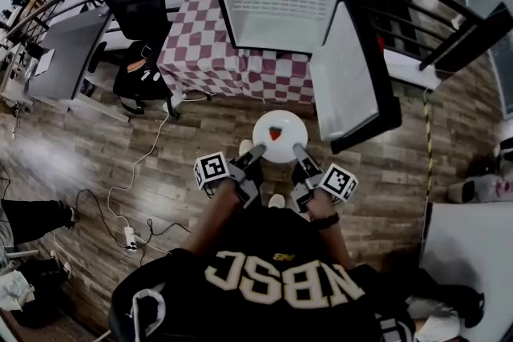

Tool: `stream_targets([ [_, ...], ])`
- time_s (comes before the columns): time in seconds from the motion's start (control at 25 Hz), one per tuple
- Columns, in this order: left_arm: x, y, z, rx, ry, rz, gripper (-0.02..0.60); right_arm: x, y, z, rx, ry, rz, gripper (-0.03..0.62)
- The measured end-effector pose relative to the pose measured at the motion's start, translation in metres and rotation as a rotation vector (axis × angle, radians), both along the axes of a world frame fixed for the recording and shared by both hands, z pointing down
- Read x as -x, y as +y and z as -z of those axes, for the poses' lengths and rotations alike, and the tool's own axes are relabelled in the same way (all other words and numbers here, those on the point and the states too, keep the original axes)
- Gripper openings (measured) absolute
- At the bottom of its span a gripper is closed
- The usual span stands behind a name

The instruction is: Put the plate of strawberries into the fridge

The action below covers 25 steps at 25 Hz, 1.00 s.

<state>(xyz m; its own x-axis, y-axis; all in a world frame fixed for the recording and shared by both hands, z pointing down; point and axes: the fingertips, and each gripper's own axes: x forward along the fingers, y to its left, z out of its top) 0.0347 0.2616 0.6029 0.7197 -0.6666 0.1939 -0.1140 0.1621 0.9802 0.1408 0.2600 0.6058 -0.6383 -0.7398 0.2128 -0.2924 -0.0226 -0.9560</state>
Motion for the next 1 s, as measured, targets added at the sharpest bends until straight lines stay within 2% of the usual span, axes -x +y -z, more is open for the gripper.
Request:
stream_targets([
  [0.28, 0.004, -0.084, -0.002, 0.001, 0.000, -0.077, 0.029, 0.007, -0.075, -0.005, 0.020, 0.007, -0.070, 0.044],
  [0.56, 0.026, -0.179, 0.020, -0.051, 0.002, -0.103, 0.030, 0.031, -0.166, 0.015, -0.019, -0.003, -0.112, 0.044],
  [0.8, 0.057, -0.232, 0.026, -0.088, 0.011, -0.093, 0.031, 0.062, -0.221, 0.018, -0.025, -0.016, -0.100, 0.044],
  [1.0, 0.074, -0.265, 0.028, -0.108, 0.001, -0.110, 0.031, 0.079, -0.250, 0.014, 0.007, 0.003, -0.101, 0.044],
])
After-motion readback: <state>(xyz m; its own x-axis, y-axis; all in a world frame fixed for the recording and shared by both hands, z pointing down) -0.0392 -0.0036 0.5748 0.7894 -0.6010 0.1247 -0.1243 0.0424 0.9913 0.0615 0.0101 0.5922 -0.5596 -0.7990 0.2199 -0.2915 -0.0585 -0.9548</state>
